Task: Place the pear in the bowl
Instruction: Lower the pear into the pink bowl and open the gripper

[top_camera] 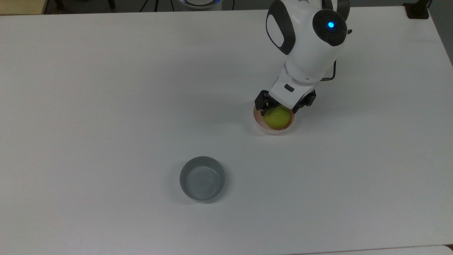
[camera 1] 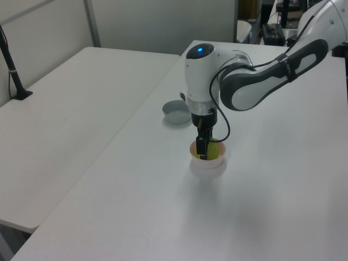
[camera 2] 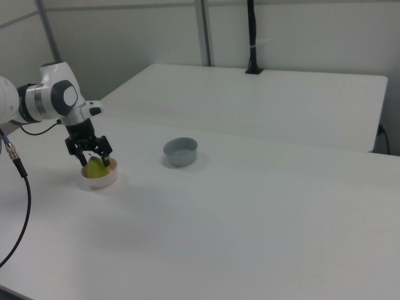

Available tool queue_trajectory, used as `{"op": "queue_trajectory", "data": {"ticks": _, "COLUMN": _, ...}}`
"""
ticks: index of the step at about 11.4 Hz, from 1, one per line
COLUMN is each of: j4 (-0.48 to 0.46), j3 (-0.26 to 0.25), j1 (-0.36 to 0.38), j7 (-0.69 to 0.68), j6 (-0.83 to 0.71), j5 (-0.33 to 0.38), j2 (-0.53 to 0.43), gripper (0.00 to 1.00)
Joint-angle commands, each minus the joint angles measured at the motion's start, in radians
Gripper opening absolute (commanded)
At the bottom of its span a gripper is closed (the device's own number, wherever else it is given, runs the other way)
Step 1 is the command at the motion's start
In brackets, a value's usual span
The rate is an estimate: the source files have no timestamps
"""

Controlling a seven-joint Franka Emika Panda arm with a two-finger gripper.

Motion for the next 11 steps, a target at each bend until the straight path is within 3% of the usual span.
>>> {"op": "queue_trajectory", "data": {"ticks": 1, "j4": -0.021, "j3": -0.011, "j1": 0.007, "j7": 0.021, "j6": 0.017, "j5": 0.001, "j2": -0.015, "gripper": 1.0}}
{"op": "queue_trajectory", "data": {"ticks": 4, "j4": -0.018, "j3": -0.011, "j1": 0.004, "j7": 0.017, "j6": 0.008, "j5": 0.001, "j2": -0.044, "gripper": 1.0}}
{"op": "queue_trajectory", "data": {"ticks": 8, "j4": -0.009, "j3": -0.014, "j1": -0.011, "j7": 0.012, "j6": -0.122, "j5": 0.005, "j2": -0.165, "gripper": 1.0}}
{"op": "queue_trajectory", "data": {"ticks": 11, "j4": -0.009, "j3": -0.022, "j1": -0.076, "j7": -0.086, "j6": -0.243, "j5": 0.008, "j2": -0.288, "gripper": 1.0}}
